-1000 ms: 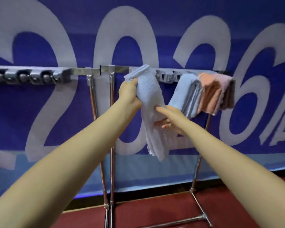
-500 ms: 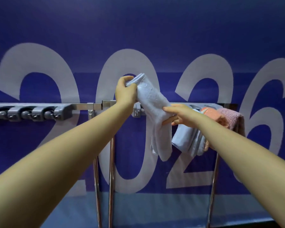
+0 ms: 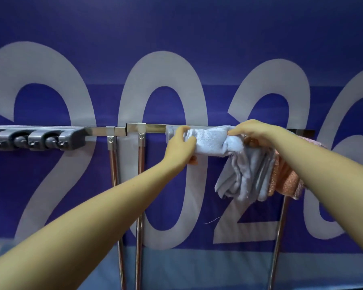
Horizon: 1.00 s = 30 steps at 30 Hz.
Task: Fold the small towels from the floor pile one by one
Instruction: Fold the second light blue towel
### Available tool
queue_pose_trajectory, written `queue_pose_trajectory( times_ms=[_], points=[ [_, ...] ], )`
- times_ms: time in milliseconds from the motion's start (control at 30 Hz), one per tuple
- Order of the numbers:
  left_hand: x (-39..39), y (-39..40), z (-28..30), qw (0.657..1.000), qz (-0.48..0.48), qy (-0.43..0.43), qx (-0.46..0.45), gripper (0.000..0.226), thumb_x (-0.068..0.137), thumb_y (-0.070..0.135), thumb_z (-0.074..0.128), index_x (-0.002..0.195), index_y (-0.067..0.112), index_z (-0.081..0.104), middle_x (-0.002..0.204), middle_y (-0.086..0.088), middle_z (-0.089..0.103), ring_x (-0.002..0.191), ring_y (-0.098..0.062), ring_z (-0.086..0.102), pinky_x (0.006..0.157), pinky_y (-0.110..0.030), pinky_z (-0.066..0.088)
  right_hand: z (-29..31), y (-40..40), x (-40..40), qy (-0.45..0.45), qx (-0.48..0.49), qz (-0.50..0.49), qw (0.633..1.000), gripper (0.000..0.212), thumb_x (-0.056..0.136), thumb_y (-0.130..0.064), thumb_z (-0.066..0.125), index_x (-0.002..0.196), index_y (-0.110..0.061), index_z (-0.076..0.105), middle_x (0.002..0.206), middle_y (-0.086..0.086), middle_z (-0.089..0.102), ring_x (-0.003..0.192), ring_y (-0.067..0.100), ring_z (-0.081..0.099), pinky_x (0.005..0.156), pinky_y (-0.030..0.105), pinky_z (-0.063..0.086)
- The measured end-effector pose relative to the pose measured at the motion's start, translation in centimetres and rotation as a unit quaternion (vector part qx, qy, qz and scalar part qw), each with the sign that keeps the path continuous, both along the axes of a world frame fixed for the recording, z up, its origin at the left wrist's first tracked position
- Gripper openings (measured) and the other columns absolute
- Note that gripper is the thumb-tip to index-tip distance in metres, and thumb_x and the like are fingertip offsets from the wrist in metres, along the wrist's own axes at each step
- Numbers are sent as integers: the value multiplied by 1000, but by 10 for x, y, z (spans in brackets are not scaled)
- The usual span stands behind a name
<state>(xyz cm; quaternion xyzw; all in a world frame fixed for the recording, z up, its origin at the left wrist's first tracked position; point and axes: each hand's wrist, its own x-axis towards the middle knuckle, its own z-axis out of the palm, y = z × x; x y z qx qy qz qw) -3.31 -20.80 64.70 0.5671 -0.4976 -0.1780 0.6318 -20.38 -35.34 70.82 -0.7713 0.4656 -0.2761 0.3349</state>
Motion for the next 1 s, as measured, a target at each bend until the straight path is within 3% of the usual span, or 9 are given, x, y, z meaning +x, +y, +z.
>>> queue_pose_trajectory(
  times_ms=[100, 200, 300, 400, 567, 667, 800, 900, 1000],
  points=[
    [1, -11, -17, 999, -13, 17, 37, 26, 96, 18, 43, 122, 15, 45, 103, -7, 53, 51, -19, 56, 56, -35, 60, 11, -10, 5, 24, -16, -16, 999, 34, 72, -39, 75, 94, -13, 68, 86, 4, 62, 74, 21, 53, 65, 30, 41],
    [-2, -23, -34, 996, -41, 45, 59, 27, 94, 14, 43, 121, 13, 44, 99, -3, 52, 52, -17, 53, 54, -34, 59, 14, -15, 12, 79, -22, -15, 997, 39, 67, -45, 77, 93, -18, 70, 95, 5, 66, 79, 23, 58, 71, 33, 47],
    [-7, -34, -50, 989, -77, 62, 107, 22, 94, 12, 41, 114, 8, 47, 90, -4, 53, 52, -14, 53, 49, -27, 55, 19, -14, 16, 115, -14, -4, 993, 41, 65, -47, 76, 94, -19, 71, 94, 7, 72, 81, 26, 68, 80, 37, 54],
    [-13, -47, -66, 974, -138, 93, 154, 19, 93, 6, 37, 92, 8, 56, 70, -1, 52, 44, -9, 52, 53, -25, 55, 21, -11, 17, 154, -21, 1, 988, 48, 59, -52, 75, 94, -20, 73, 89, 4, 75, 84, 27, 72, 87, 43, 55],
    [-3, -73, -78, 971, -53, 223, 71, 29, 93, 7, 43, 121, 11, 46, 116, -8, 53, 76, -18, 59, 52, -24, 55, 8, -20, 33, 45, -64, -4, 997, 34, 74, -36, 74, 100, -13, 71, 101, 2, 71, 88, 19, 67, 74, 31, 53],
    [3, -81, -86, 972, -36, 229, 48, 28, 92, 8, 50, 118, 13, 45, 109, -6, 55, 73, -18, 58, 56, -27, 57, 1, -24, 44, 22, -107, 2, 994, 39, 81, -34, 70, 99, 0, 67, 95, 0, 64, 82, 16, 58, 81, 32, 49],
    [-2, -95, -96, 973, -46, 210, 80, 28, 91, 14, 55, 118, 16, 46, 106, -6, 58, 77, -17, 59, 59, -27, 58, 2, -20, 38, 19, -116, 32, 993, 31, 87, -34, 62, 99, -6, 66, 92, 5, 58, 74, 15, 51, 64, 24, 41],
    [-12, -105, -102, 966, -109, 206, 115, 33, 85, 19, 65, 111, 8, 48, 94, -6, 59, 62, -12, 58, 55, -24, 55, 5, -15, 27, 7, -58, 48, 997, 13, 86, -24, 60, 96, -16, 60, 91, 8, 47, 62, 15, 41, 53, 25, 35],
    [-21, -110, -113, 958, -160, 184, 150, 24, 78, 22, 66, 96, 13, 52, 76, -3, 53, 54, -11, 49, 62, -24, 54, 1, -13, 17, 19, -79, 46, 996, 25, 86, -25, 68, 107, -15, 57, 91, 3, 53, 63, 13, 50, 52, 20, 43]
  ],
)
